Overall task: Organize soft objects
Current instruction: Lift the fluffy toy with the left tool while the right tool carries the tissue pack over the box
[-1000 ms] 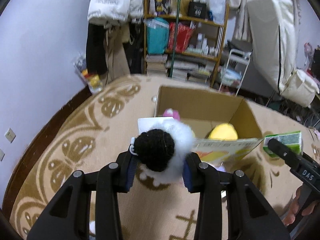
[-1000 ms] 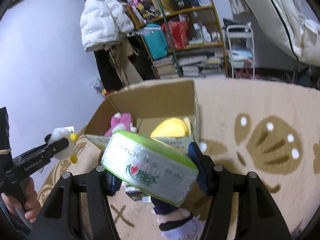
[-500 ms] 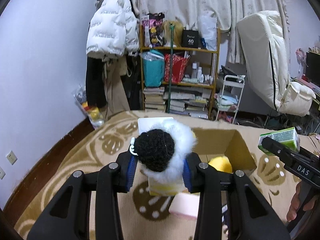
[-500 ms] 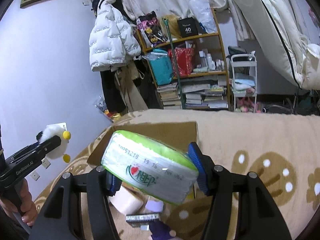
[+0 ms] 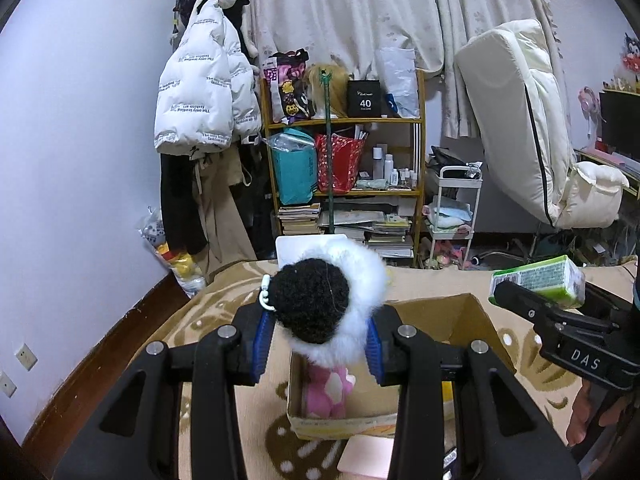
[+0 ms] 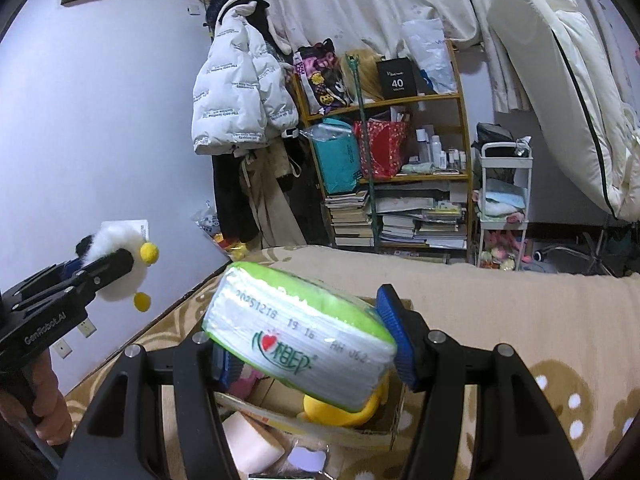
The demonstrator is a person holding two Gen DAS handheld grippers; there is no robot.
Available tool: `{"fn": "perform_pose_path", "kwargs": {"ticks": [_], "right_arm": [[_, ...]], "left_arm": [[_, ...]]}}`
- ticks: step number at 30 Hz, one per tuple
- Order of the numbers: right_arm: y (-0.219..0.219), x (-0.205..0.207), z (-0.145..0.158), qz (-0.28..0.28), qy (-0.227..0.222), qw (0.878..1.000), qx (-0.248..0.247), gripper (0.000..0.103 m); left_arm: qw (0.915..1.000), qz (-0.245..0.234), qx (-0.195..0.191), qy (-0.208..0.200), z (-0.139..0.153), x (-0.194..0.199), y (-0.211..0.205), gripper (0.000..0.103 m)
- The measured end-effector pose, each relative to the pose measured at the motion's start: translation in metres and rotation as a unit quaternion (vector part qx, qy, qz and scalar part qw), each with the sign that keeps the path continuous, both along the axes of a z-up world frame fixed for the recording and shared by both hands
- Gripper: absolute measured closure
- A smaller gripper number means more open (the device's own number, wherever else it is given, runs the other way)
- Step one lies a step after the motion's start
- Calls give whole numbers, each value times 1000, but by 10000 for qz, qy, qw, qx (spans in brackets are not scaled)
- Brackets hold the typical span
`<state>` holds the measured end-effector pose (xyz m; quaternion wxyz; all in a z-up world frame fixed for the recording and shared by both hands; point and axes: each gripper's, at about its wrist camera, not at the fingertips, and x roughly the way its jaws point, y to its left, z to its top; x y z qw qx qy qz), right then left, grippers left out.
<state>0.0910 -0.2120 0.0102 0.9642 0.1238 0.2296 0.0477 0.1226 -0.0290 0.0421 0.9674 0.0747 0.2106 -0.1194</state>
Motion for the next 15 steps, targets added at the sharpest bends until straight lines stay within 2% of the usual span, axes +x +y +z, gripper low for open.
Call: {"fn": "perform_pose_path", "kwargs": {"ticks": [6, 15], "right_arm": [[2, 7, -6, -44, -77, 9998, -185, 40], [-3, 23, -29, 55, 213, 9997, -70, 40]], "left_arm": [[9999, 14, 55, 103, -13, 10, -3, 66], [9982, 166, 180, 550, -43, 35, -5, 66]]}}
